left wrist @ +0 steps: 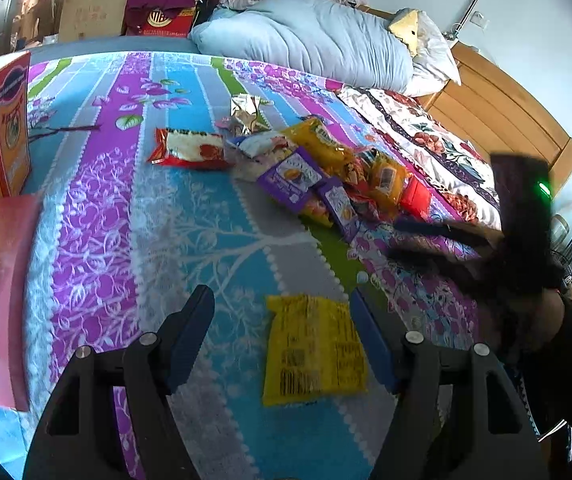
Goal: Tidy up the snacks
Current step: 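Grasp the white-red stick pack with left tool while right tool grasps purple Ovind bag, then carry the white-red stick pack and purple Ovind bag over the mesh basket, then open left tool into the basket while right tool releases the purple bag, then move both tools back toward the snack heap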
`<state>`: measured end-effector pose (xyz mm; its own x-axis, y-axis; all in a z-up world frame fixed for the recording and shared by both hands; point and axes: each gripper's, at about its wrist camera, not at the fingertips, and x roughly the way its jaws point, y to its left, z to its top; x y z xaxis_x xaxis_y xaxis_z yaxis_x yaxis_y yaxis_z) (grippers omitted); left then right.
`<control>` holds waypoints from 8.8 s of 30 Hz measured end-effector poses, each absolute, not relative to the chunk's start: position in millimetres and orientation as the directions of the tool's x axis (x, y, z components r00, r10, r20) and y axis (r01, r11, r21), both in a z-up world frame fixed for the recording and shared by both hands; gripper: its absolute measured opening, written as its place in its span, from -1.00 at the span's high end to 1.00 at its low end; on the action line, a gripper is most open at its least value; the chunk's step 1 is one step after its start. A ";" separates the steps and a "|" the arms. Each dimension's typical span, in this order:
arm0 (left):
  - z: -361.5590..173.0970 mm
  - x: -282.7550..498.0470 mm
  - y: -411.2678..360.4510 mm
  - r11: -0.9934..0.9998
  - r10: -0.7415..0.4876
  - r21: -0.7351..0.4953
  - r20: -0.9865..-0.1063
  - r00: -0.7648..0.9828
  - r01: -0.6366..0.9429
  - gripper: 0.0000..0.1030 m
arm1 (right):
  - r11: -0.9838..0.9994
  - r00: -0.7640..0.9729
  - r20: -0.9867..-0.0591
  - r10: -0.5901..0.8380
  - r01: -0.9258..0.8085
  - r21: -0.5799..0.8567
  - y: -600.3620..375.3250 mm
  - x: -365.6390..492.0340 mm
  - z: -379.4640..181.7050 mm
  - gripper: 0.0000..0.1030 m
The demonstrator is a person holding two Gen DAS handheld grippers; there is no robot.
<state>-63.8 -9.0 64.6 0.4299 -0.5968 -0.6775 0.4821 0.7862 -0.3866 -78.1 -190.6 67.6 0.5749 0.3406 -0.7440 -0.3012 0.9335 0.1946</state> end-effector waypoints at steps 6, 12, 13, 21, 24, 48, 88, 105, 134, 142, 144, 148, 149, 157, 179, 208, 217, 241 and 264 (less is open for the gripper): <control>64.2 -58.5 -13.9 0.771 -0.615 -0.398 -0.669 0.418 0.498 -0.39 | 0.946 0.547 -0.777 0.313 -0.252 0.204 -196.1 -30.4 48.2 -0.28; 82.3 -37.4 -33.8 0.745 -0.637 -0.363 -0.636 0.435 0.559 -0.41 | 0.956 0.536 -0.797 0.279 -0.234 0.177 -200.0 -18.3 38.8 0.30; 85.6 -32.1 -40.1 0.739 -0.639 -0.347 -0.633 0.438 0.577 -0.42 | 0.956 0.546 -0.789 0.282 -0.225 0.186 -203.6 -22.0 41.1 0.36; 80.0 17.0 -95.1 0.709 -0.628 -0.273 -0.664 0.406 0.650 -0.46 | 0.950 0.612 -0.727 0.311 -0.193 0.245 -223.1 -67.7 72.7 0.47; 78.8 11.2 -108.7 0.661 -0.646 -0.262 -0.676 0.355 0.703 -0.45 | 0.941 0.619 -0.711 0.334 -0.170 0.294 -237.5 -91.2 80.1 0.46; 49.8 117.4 -159.5 0.687 -0.502 -0.089 -0.775 0.383 0.721 -0.27 | 0.873 0.600 -0.661 0.450 -0.142 0.466 -254.3 -108.1 57.7 0.46; 47.4 3.9 -92.0 0.808 -0.378 -0.018 -0.783 0.494 0.589 0.48 | 0.895 0.628 -0.650 0.427 -0.192 0.402 -212.0 -119.4 104.3 0.46; 225.3 -90.7 122.8 0.982 -0.091 0.084 -0.568 0.818 0.168 0.48 | 0.789 0.600 -0.524 0.604 -0.541 0.290 -31.5 -108.3 226.0 0.46; 224.2 -184.6 364.0 0.980 0.089 -0.100 -0.555 0.827 -0.173 0.48 | 0.606 0.381 -0.612 0.693 -0.768 0.208 233.6 -99.1 254.6 0.46; 202.4 -181.2 390.8 0.969 0.114 -0.109 -0.600 0.792 -0.223 0.48 | 0.590 0.334 -0.650 0.682 -0.777 0.220 261.5 -97.1 235.0 0.46; 197.3 -178.6 389.8 0.970 0.110 -0.108 -0.609 0.785 -0.219 0.48 | 0.589 0.327 -0.657 0.679 -0.777 0.222 264.8 -96.7 231.3 0.46; 188.0 -171.3 388.0 0.972 0.101 -0.105 -0.626 0.773 -0.212 0.48 | 0.592 0.321 -0.670 0.670 -0.775 0.221 268.6 -97.0 224.4 0.46; 186.3 -170.1 387.6 0.972 0.097 -0.108 -0.630 0.771 -0.210 0.48 | 0.594 0.320 -0.672 0.668 -0.773 0.223 268.5 -96.7 222.7 0.46; 184.2 -167.8 387.4 0.972 0.098 -0.104 -0.633 0.768 -0.210 0.48 | 0.597 0.314 -0.680 0.662 -0.770 0.225 273.4 -95.7 218.6 0.46; 174.0 -163.7 389.4 0.972 0.094 -0.103 -0.647 0.756 -0.210 0.48 | 0.600 0.307 -0.694 0.651 -0.768 0.223 278.2 -95.5 210.4 0.46; 177.2 -156.6 395.8 0.943 0.226 -0.042 -0.645 0.730 -0.330 -0.65 | 0.627 0.380 -0.674 0.634 -0.762 0.161 268.2 -105.4 213.9 -0.38; 222.9 -169.6 346.2 0.920 0.373 0.084 -0.484 0.792 -0.382 -0.97 | 0.752 0.587 -0.570 0.575 -0.654 0.084 194.5 -136.0 249.5 -0.97; 207.5 -169.5 129.9 0.995 0.091 0.079 -0.616 0.783 -0.053 -0.99 | 0.973 0.644 -0.751 -0.147 -0.044 -0.228 -56.9 -180.7 156.2 -1.00; 52.2 -100.5 8.0 0.988 -0.017 0.083 -0.784 0.620 0.132 -0.99 | 0.999 0.463 -0.885 -0.046 0.001 -0.052 -142.7 -176.1 43.2 -0.99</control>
